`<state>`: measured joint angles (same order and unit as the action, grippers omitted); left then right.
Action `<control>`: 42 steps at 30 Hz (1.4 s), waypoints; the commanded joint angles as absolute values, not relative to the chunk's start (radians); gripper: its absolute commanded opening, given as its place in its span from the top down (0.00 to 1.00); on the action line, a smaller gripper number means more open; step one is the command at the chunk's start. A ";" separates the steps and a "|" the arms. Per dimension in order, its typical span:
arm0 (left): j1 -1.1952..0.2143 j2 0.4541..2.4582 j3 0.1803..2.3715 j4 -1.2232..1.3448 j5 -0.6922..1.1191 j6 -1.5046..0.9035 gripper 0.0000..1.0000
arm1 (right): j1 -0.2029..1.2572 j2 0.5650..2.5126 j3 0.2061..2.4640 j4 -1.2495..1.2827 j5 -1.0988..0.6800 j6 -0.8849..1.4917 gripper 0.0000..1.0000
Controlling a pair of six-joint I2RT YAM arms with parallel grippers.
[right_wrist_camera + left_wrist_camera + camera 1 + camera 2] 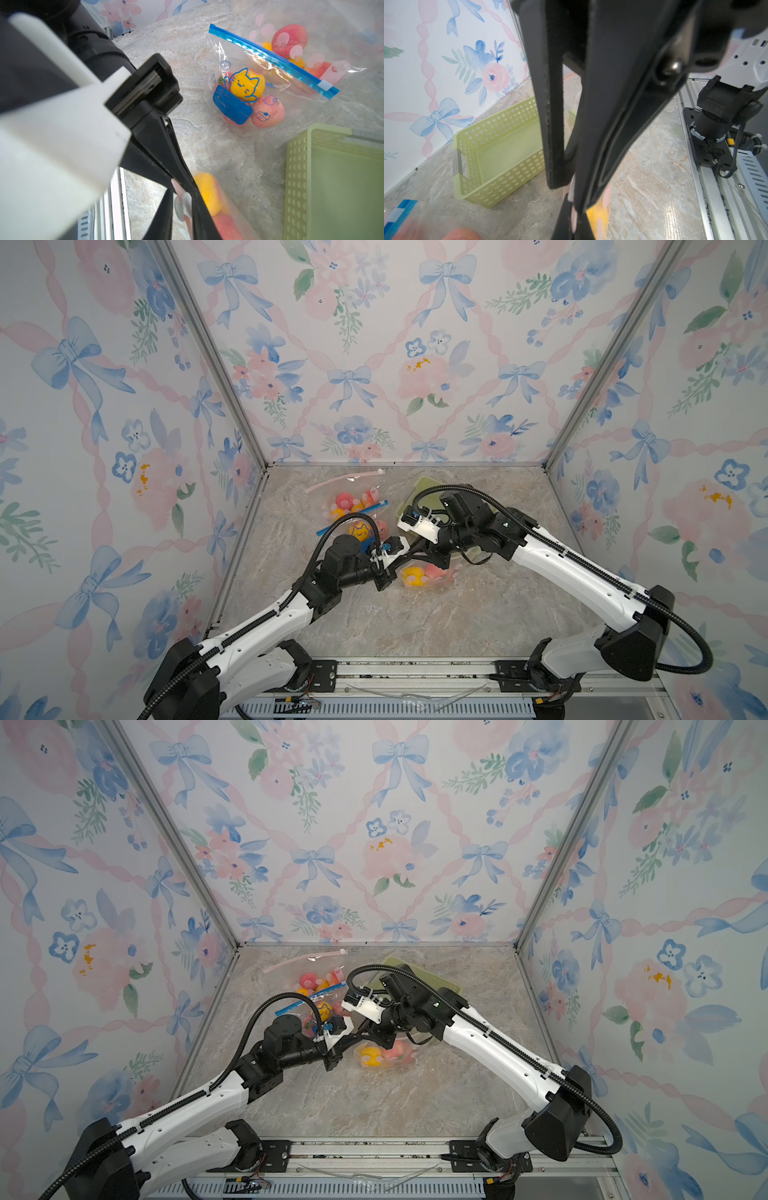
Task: Place the peach in a zip-top bag and seal the zipper
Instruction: Zip the zipper on the zipper food storage bag.
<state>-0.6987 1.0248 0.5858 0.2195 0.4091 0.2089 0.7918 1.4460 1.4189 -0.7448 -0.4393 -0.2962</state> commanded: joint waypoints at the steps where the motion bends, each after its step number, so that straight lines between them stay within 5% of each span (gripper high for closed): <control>1: -0.688 1.032 0.616 0.227 0.422 0.204 1.00 | 0.781 1.451 1.404 -0.762 -0.459 -0.295 0.80; 6: -0.684 1.029 0.615 0.227 0.420 0.196 1.00 | 0.775 1.448 1.401 -0.761 -0.452 -0.293 0.72; 28: -0.673 1.037 0.614 0.232 0.433 0.183 1.00 | 0.772 1.475 1.410 -0.750 -0.437 -0.291 0.74; 34: -0.672 1.036 0.614 0.231 0.430 0.180 1.00 | 0.773 1.473 1.411 -0.745 -0.432 -0.290 0.82; 42: -0.669 1.036 0.615 0.232 0.442 0.177 1.00 | 0.773 1.474 1.410 -0.747 -0.402 -0.292 0.75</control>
<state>-0.6777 1.0336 0.5861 0.2131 0.4133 0.1970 0.7841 1.4666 1.4132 -0.7410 -0.4183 -0.2928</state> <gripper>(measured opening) 0.047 0.250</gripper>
